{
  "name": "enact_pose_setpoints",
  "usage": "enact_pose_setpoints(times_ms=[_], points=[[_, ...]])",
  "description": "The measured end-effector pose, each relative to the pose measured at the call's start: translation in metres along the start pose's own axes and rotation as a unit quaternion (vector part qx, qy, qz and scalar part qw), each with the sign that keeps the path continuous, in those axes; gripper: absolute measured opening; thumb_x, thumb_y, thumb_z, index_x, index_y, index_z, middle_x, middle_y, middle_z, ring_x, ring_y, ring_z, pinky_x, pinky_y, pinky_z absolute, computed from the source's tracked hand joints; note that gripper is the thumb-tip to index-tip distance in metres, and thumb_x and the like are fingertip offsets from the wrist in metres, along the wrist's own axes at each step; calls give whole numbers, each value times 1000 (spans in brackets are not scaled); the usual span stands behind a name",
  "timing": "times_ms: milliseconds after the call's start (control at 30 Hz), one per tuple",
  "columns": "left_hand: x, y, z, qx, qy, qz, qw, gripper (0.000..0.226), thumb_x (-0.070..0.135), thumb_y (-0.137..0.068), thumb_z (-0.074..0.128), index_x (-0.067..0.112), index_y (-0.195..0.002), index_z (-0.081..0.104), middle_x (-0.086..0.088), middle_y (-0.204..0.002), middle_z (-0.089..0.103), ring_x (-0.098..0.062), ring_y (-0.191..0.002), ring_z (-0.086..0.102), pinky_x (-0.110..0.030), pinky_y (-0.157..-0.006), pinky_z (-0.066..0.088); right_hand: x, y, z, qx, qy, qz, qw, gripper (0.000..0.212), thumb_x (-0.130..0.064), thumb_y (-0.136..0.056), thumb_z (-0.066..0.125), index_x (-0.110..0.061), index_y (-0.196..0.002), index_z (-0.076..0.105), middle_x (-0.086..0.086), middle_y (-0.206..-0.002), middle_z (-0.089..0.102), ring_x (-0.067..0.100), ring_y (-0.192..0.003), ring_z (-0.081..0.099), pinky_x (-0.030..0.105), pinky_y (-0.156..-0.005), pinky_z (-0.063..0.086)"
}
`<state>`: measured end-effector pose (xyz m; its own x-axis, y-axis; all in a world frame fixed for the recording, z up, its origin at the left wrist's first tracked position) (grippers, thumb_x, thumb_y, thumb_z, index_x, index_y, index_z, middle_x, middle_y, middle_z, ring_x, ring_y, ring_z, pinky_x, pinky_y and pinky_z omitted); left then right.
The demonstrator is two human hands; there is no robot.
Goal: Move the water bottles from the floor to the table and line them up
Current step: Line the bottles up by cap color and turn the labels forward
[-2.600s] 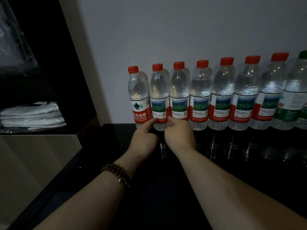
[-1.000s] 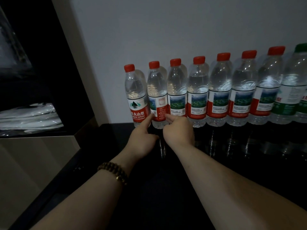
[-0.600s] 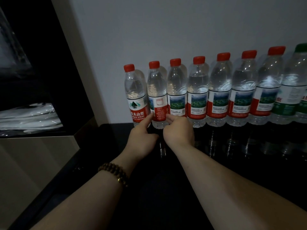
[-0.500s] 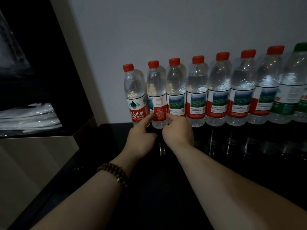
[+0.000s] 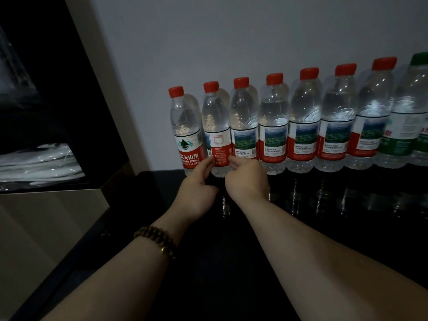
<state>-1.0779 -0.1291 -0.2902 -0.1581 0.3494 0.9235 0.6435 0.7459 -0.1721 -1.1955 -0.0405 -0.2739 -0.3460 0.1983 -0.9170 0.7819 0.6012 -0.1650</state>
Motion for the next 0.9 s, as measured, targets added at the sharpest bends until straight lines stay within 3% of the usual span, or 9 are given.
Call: enact_pose_setpoints(times_ms=[100, 200, 333, 533, 733, 900], points=[[0, 0, -2, 14, -9, 1, 1000, 93, -13, -76, 65, 28, -154, 37, 12, -153, 47, -3, -139, 41, -26, -108, 40, -1, 2, 1, -7, -3, 1, 1000, 55, -11, -84, 57, -34, -133, 64, -11, -129, 69, 15, -120, 64, 35, -100, 53], [0, -1, -4, 17, -27, 5, 999, 94, -11, -76, 67, 28, -155, 36, 11, -153, 48, 0, -138, 40, -19, -104, 39, -1, 2, 1, -7, -3, -5, 1000, 52, -12, -84, 57, -35, -130, 66, -12, -126, 70, 13, -117, 65, 34, -98, 53], [0, -2, -3, 14, -36, 4, 999, 97, -9, -75, 71, 29, -156, 34, 11, -154, 48, -5, -140, 42, -28, -111, 41, -3, 3, 1, -7, 3, -15, 1000, 50, -12, -84, 56, -34, -127, 68, -15, -122, 72, 10, -112, 67, 25, -87, 52], [4, 0, -3, 12, -55, 7, 998, 96, -1, -77, 75, 36, -155, 32, 14, -146, 51, -2, -125, 50, -14, -88, 42, -4, 3, -1, 6, -9, -16, 1000, 46, -10, -85, 58, -31, -124, 71, -13, -117, 74, 9, -108, 69, 28, -88, 55], [3, 1, -9, 66, -12, 11, 998, 85, -9, -74, 72, 29, -147, 47, 14, -141, 56, 0, -128, 50, -36, -109, 47, -3, 4, 0, 8, 32, -20, 999, 53, -16, -87, 55, -31, -138, 60, 0, -134, 65, 25, -121, 62, 42, -100, 53], [5, 2, 0, 0, -21, -2, 1000, 96, -10, -77, 70, 29, -156, 31, 13, -153, 46, -4, -137, 41, -32, -111, 40, -3, 4, -3, 2, 25, -6, 1000, 50, -14, -86, 58, -30, -133, 65, -8, -127, 70, 19, -118, 64, 35, -96, 53]])
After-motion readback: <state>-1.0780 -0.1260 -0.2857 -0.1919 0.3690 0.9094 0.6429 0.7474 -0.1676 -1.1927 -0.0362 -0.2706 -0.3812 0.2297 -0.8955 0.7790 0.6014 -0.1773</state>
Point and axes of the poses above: each hand's wrist, its own y-axis away from the middle knuckle, its own z-axis out of the palm, x = y × z, the point moved 5 cm from there along -y, towards the middle knuckle
